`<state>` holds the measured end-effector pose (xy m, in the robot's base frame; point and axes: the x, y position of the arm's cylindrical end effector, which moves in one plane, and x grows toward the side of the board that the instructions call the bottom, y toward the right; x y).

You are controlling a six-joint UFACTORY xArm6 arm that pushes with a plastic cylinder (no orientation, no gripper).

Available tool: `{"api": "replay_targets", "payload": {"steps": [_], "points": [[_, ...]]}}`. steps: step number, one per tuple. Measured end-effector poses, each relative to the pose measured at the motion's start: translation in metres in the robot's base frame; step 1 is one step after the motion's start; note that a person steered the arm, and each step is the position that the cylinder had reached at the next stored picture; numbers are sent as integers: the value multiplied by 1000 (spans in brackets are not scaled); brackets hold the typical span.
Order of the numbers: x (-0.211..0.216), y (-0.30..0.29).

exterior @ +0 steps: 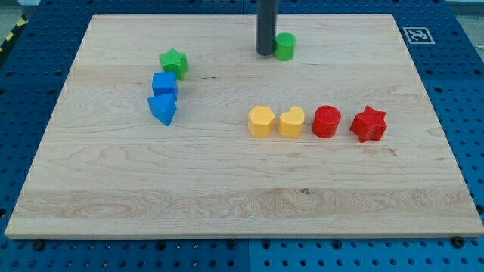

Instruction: Push the green star into the green circle

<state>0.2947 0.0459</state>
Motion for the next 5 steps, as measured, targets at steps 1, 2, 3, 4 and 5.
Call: {"api": "replay_targets", "payload": {"steps": [1,2,3,4,5], "points": [[-11,-33],[-24,-98],[-24,-172],[-8,-228],[35,-228]]}}
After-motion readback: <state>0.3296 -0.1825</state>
